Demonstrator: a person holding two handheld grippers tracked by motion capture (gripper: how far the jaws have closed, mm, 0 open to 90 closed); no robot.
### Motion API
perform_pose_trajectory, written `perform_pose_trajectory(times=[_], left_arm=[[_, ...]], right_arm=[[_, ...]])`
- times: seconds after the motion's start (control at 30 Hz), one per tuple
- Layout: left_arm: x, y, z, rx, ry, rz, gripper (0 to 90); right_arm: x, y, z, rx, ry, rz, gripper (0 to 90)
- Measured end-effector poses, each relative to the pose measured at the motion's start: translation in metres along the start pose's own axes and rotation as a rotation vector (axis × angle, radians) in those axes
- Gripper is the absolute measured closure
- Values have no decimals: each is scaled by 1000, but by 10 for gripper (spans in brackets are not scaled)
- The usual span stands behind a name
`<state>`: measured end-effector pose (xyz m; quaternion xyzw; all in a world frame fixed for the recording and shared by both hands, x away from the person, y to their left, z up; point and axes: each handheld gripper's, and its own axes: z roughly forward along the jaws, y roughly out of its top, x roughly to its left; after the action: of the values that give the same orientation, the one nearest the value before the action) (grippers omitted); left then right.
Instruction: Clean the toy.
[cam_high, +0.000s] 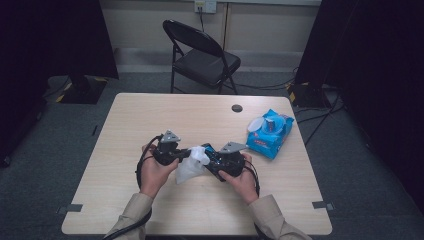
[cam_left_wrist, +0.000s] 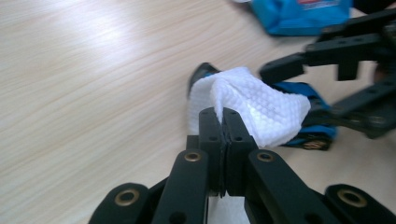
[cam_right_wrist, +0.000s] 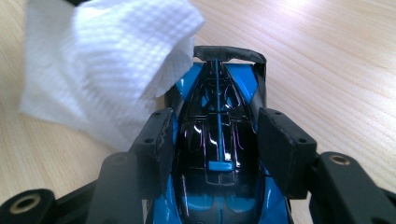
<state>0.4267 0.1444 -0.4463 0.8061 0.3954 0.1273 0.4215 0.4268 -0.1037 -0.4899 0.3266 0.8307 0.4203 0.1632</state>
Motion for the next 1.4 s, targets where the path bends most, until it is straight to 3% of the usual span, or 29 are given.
perform_pose_trajectory(times=[0.2, 0.3, 0.4, 0.67, 1.0, 1.4], left_arm=[[12, -3, 14, -8, 75, -53, 886], [14, -9, 25, 25, 81, -79, 886], [12, -13, 33, 53, 77, -79, 884], [2, -19, 50, 107, 90, -24, 875], [-4, -22, 55, 107, 84, 3, 879], [-12, -27, 52, 105, 44, -3, 883]], right_arm=[[0, 0, 0, -2, 0, 0, 467], [0, 0, 0, -3, 1, -1, 467], [0, 0, 0, -4, 1, -1, 467], [0, -1, 0, -5, 1, -3, 467], [0, -1, 0, -5, 1, -2, 467], [0, 0, 0, -2, -1, -2, 467]])
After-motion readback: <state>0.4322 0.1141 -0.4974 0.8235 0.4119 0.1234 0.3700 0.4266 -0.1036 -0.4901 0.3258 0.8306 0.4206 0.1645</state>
